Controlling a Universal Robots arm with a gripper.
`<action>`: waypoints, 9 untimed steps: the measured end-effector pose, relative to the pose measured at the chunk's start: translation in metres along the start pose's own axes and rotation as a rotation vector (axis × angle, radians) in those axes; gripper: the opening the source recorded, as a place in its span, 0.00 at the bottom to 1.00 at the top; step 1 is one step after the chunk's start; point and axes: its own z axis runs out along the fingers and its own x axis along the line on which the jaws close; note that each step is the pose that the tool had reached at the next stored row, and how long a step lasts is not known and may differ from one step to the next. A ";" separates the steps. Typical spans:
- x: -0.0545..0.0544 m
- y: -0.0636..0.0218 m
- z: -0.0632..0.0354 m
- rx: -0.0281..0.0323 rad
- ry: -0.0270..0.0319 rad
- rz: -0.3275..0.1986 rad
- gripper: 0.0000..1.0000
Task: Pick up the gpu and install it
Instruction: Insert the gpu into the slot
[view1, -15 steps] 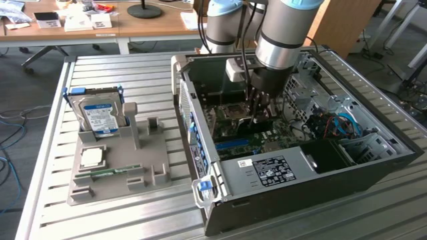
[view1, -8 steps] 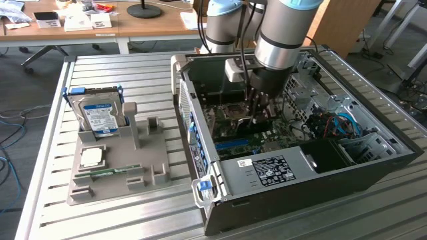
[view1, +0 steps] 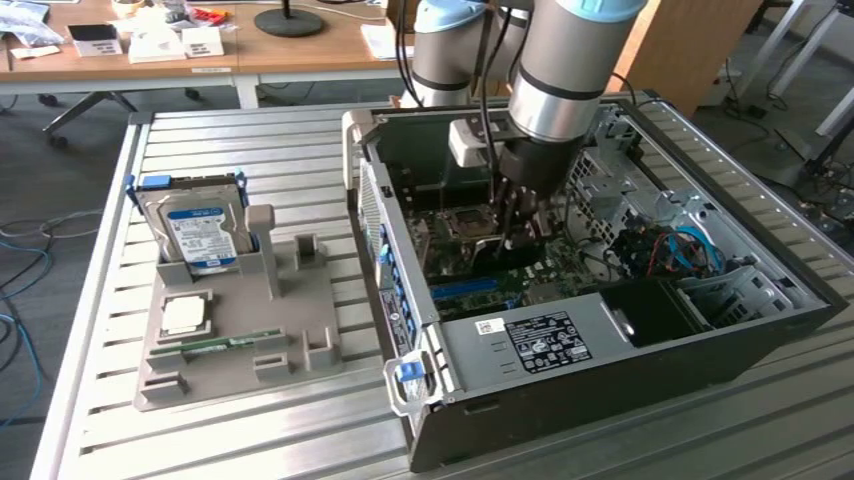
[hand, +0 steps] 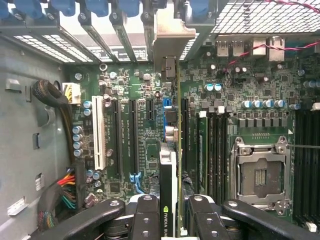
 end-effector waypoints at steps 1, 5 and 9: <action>0.000 0.0002 0.0000 0.0000 -0.0001 0.000 0.27; 0.001 0.0023 0.0001 0.0001 -0.0001 0.000 0.27; 0.002 0.0047 0.0001 -0.0001 0.0000 0.000 0.27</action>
